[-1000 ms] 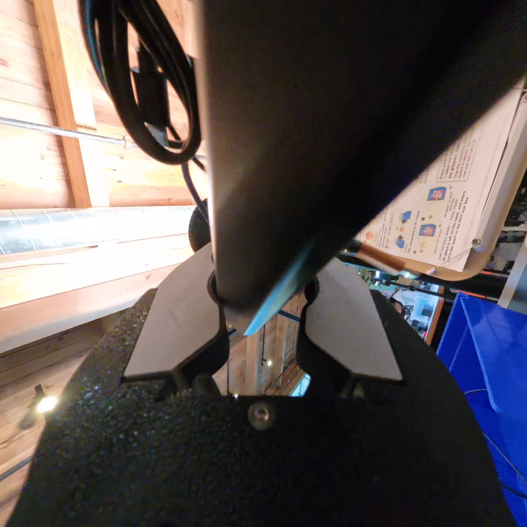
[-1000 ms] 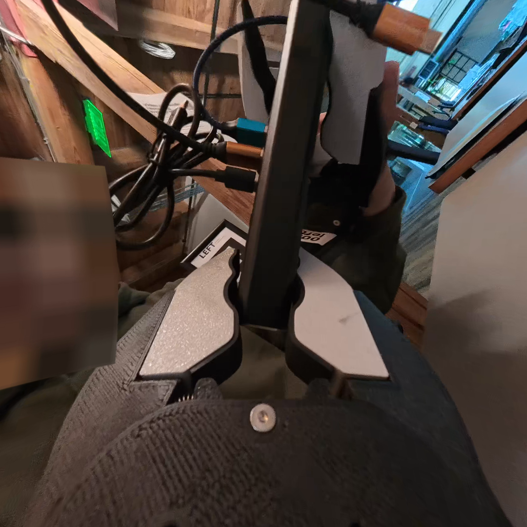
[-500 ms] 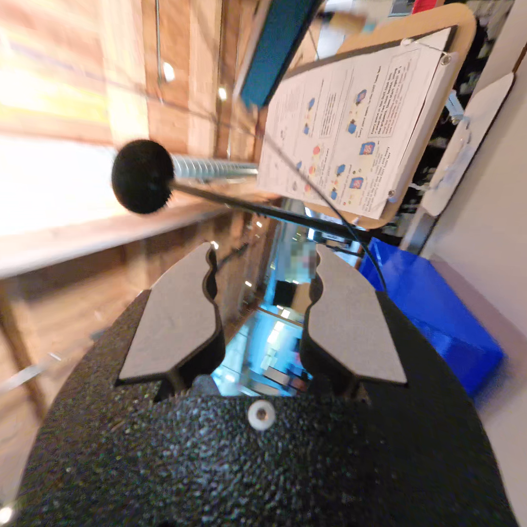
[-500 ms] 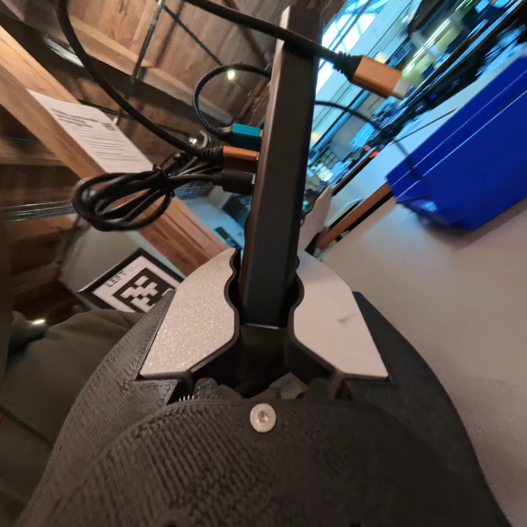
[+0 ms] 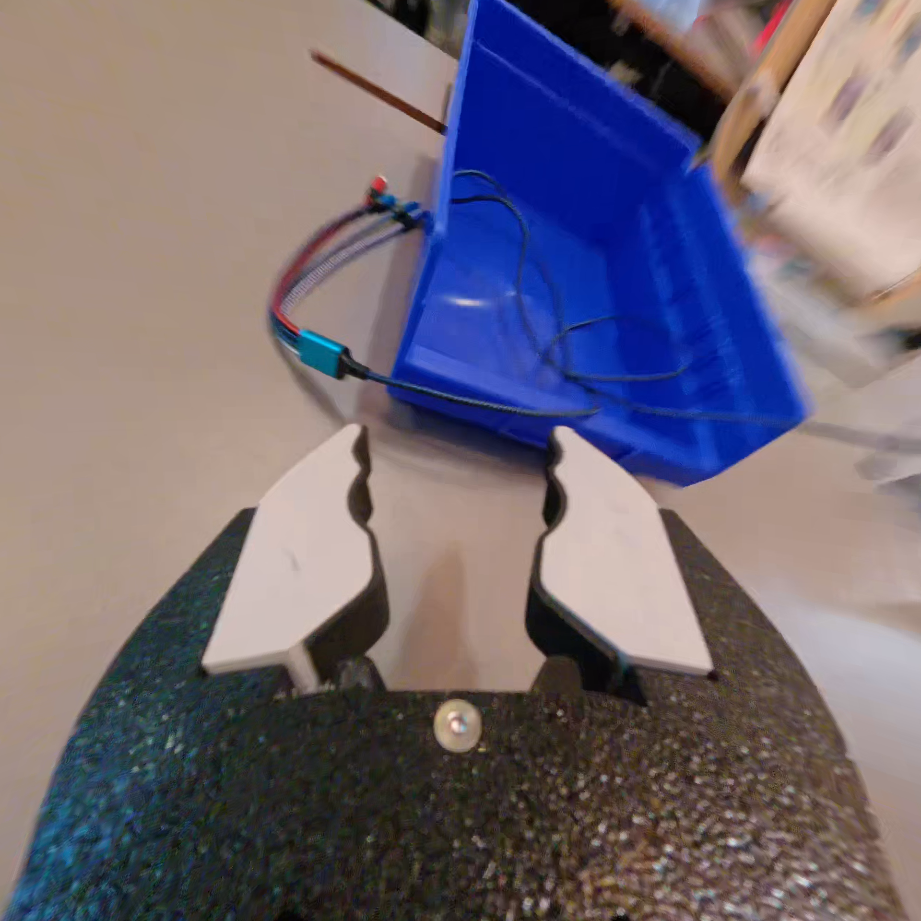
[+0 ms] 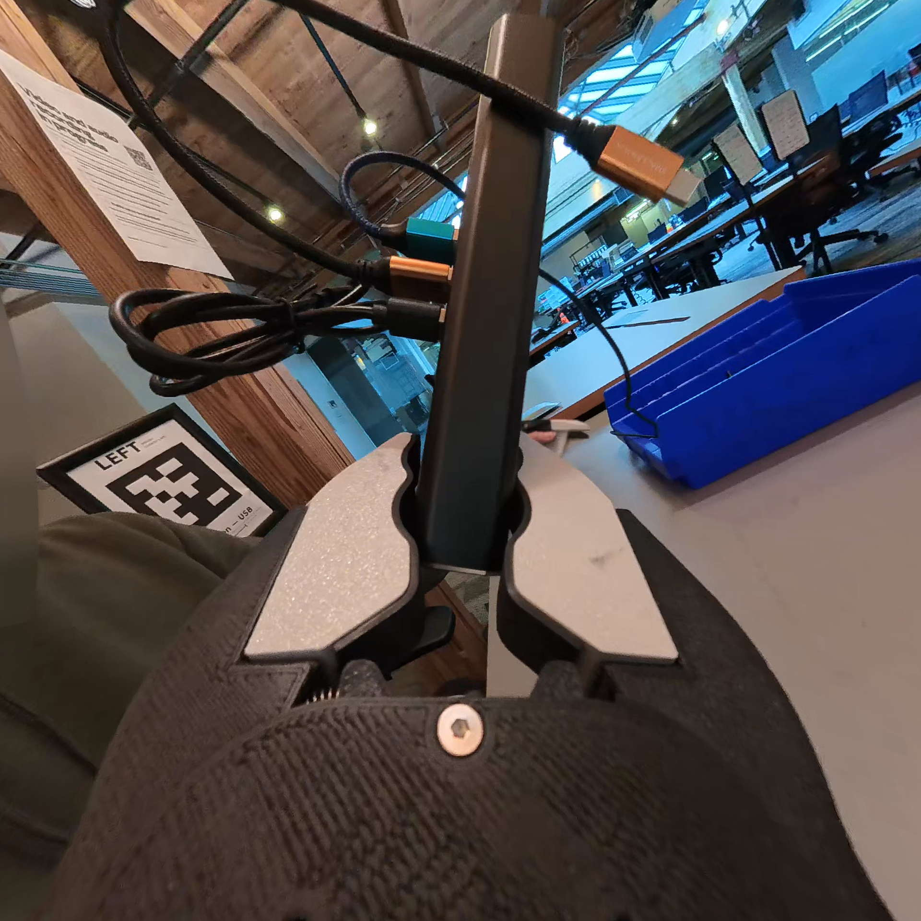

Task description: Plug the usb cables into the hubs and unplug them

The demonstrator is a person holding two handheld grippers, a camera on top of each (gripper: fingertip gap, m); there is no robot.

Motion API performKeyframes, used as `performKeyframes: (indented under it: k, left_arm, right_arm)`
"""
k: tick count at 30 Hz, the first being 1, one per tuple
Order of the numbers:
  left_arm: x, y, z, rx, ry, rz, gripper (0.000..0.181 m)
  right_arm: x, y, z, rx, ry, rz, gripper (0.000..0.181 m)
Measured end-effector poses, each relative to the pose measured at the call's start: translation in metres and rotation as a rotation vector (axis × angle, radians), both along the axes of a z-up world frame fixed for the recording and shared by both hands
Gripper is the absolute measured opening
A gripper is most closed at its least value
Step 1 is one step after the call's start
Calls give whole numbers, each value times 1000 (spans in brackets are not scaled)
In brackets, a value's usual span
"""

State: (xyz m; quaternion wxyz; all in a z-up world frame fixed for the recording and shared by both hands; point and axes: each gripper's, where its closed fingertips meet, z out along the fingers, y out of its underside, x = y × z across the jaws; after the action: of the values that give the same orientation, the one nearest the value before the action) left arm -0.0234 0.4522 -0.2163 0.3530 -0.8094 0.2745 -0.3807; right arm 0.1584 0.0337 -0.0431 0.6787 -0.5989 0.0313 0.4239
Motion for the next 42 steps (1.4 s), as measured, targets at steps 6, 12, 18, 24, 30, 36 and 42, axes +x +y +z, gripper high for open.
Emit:
performKeyframes:
  k: [6, 12, 18, 24, 30, 36, 42]
  left_arm:
    - [22, 17, -16, -474, -243, 127, 43]
    - [23, 33, -18, -526, -412, 239, 2]
    - [0, 36, 28, -256, -526, 271, 1]
    - [8, -30, 195, 392, -644, 33, 2]
    - [41, -172, 342, 552, -780, -390, 2]
    - [82, -302, 346, 429, -595, -878, 2]
    - [118, -332, 252, 260, -360, -1067, 2]
  right_arm:
    - [-12, 6, 2, 11, -13, 34, 31]
    - [-12, 7, -2, -4, -37, 24, 31]
    - [-8, 7, -3, -2, -49, 7, 31]
    - [-2, -5, 15, 91, -50, -17, 29]
    - [-2, -17, 42, 171, -92, -121, 30]
    - [-7, -1, 21, 58, -332, -239, 30]
    - [2, -18, 36, 115, -376, -300, 30]
